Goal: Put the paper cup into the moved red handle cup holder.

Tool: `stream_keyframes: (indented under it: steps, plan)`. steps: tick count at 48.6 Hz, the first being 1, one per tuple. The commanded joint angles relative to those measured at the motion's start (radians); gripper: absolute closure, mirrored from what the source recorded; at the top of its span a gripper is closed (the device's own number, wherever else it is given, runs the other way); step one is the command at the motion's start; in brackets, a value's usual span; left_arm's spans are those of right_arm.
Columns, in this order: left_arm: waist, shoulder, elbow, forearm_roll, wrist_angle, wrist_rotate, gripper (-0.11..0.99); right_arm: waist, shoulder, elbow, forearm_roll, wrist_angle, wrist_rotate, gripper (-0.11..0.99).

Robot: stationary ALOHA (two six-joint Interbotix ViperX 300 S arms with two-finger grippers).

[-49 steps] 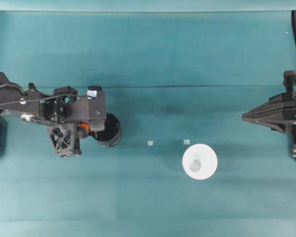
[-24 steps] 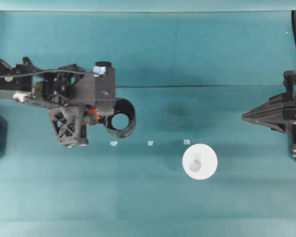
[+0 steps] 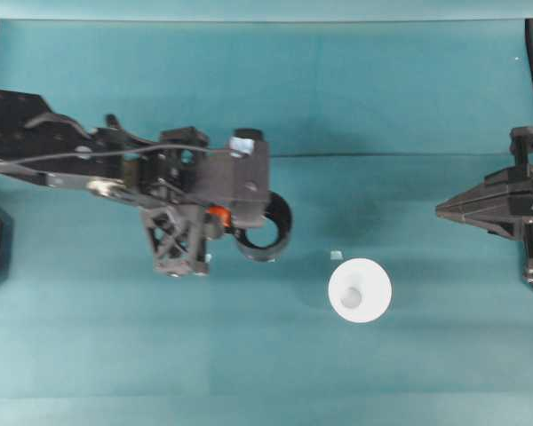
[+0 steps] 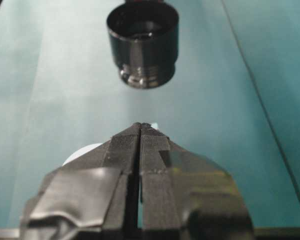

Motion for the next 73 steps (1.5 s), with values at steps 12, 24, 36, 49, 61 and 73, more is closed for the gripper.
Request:
stream_keyframes:
  steps: [12,24,36,49,61,73]
  plan:
    - [-0.002,0.066,-0.003,0.003,-0.066,0.000,0.59,-0.003,0.005,-0.014,0.003,-0.005,0.008,0.98]
    - [-0.002,0.135,0.032,0.003,-0.138,-0.002,0.59,-0.003,0.005,-0.014,0.003,-0.005,0.008,0.98]
    - [-0.003,0.169,0.060,0.003,-0.187,0.000,0.59,-0.003,0.005,-0.015,0.003,-0.005,0.008,0.98]
    - [-0.005,0.172,0.098,0.003,-0.249,-0.002,0.59,-0.005,0.005,-0.015,0.003,-0.005,0.008,0.98]
    - [-0.005,0.173,0.100,0.003,-0.253,0.000,0.59,-0.005,0.005,-0.014,0.003,0.020,0.008,0.98]
    - [-0.005,0.170,0.118,0.003,-0.299,0.003,0.59,-0.006,0.005,-0.014,0.003,0.021,0.008,0.98]
